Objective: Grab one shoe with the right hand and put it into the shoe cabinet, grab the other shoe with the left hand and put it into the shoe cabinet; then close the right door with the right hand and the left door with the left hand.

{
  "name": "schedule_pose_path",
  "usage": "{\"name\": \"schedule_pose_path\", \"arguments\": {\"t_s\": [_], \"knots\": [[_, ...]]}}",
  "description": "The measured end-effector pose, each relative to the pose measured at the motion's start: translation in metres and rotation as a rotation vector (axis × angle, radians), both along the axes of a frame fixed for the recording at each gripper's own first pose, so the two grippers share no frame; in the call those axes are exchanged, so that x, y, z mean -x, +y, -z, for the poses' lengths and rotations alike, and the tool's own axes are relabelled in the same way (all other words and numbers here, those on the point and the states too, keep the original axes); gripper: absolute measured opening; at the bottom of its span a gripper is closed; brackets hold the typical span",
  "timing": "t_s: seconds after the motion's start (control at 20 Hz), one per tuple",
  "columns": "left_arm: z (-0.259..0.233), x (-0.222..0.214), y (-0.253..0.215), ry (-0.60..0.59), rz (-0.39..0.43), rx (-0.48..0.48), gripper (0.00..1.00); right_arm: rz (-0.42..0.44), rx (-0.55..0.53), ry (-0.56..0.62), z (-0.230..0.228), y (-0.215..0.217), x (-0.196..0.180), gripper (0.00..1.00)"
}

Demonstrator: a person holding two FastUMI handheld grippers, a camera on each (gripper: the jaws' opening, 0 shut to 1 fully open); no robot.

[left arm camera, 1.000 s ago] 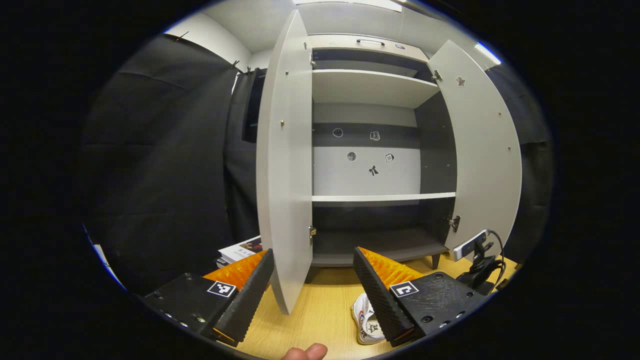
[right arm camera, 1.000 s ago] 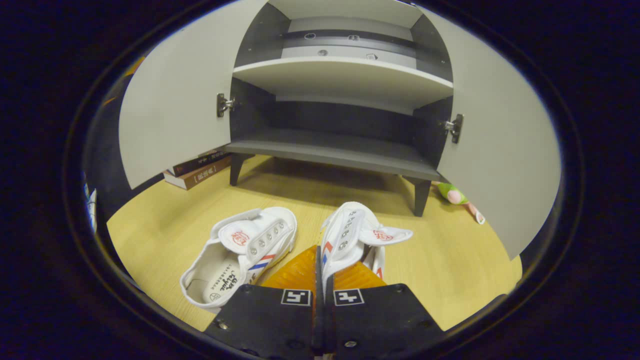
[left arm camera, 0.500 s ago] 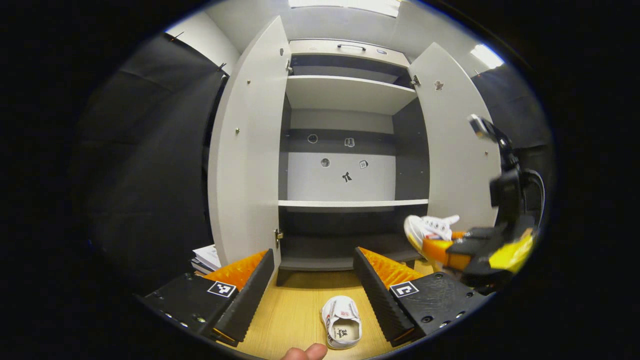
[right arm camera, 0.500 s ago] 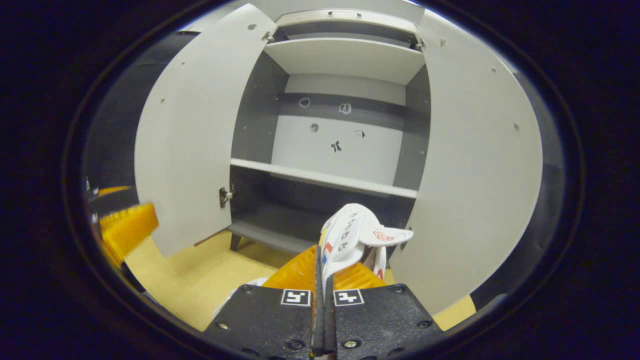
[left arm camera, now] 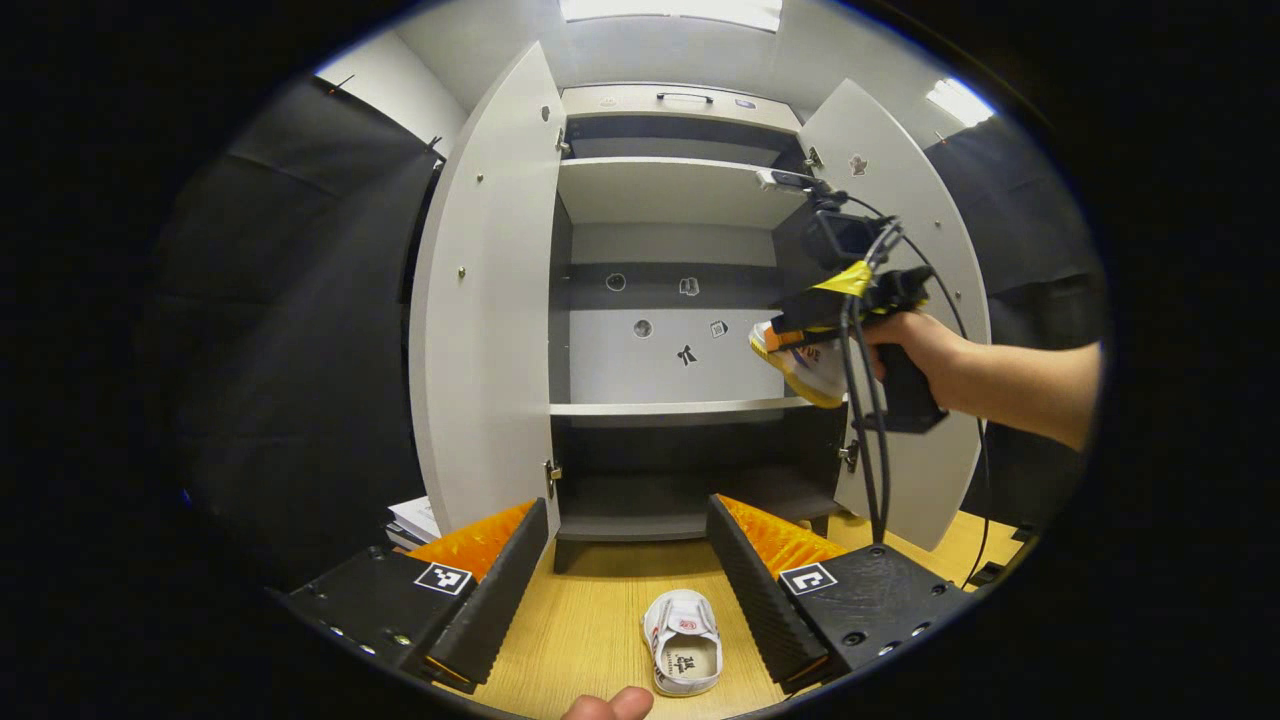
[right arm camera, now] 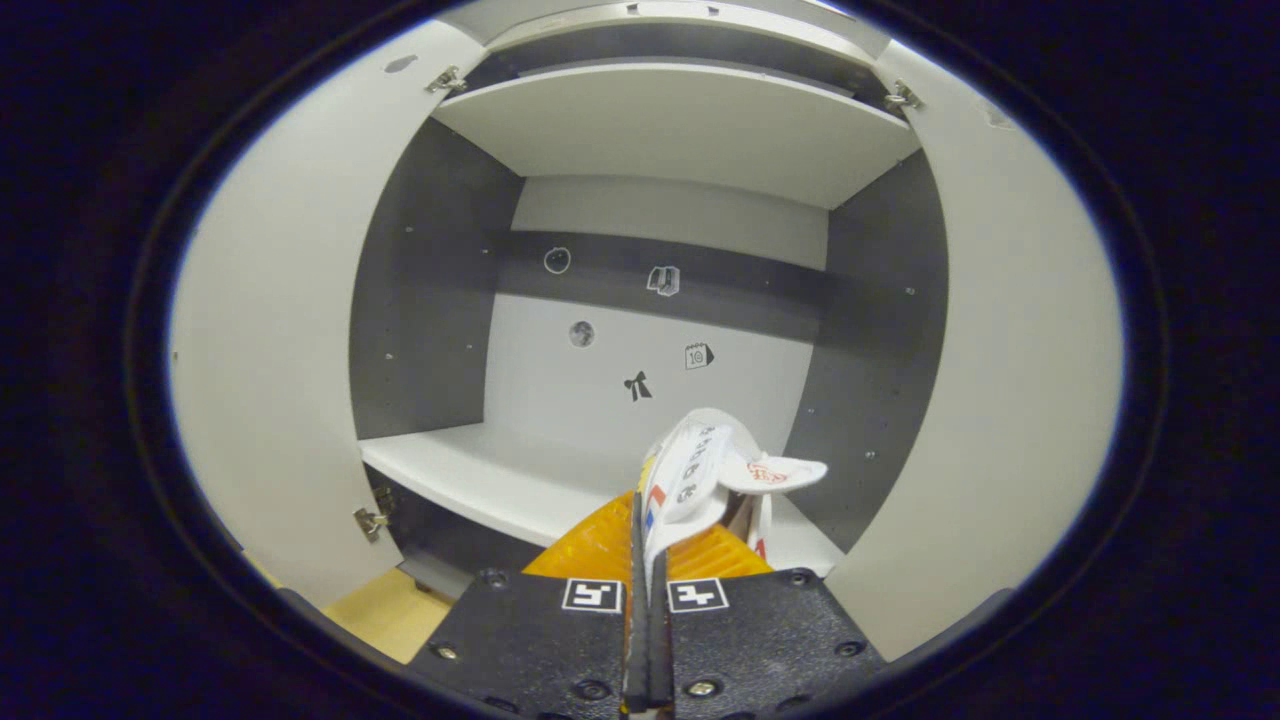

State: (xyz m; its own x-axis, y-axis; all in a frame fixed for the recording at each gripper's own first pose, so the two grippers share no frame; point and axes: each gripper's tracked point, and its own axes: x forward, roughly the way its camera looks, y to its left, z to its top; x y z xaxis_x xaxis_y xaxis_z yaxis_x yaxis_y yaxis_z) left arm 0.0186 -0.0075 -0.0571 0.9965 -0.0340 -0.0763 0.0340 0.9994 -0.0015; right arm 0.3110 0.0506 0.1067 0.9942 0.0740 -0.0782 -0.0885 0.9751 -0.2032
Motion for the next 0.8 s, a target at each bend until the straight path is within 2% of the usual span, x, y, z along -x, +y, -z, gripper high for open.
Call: {"name": "schedule_pose_path", "arguments": {"t_s": [0.05, 0.1, 0.15, 0.45, 0.7, 0.8], "knots": [[0.001, 0.0, 0.003, 0.001, -0.006, -0.009, 0.95, 0.006, 0.01, 0.01, -0.003, 0.0, -0.014, 0.01], [0.003, -0.001, 0.008, 0.003, -0.013, -0.017, 1.0, 0.01, 0.022, 0.027, -0.003, 0.001, -0.024, 0.03], [0.005, -0.001, 0.011, 0.009, -0.019, -0.022, 0.95, 0.016, 0.03, 0.051, -0.004, 0.002, -0.039, 0.04], [0.016, -0.009, 0.029, 0.033, -0.048, -0.042, 0.96, 0.046, 0.03, 0.227, 0.008, 0.003, -0.113, 0.04], [0.022, -0.015, 0.041, 0.042, -0.07, -0.052, 0.96, 0.071, 0.095, 0.388, 0.041, 0.001, -0.14, 0.04], [0.026, -0.016, 0.043, 0.051, -0.074, -0.046, 0.96, 0.098, 0.103, 0.419, 0.046, -0.001, -0.146, 0.04]]}}
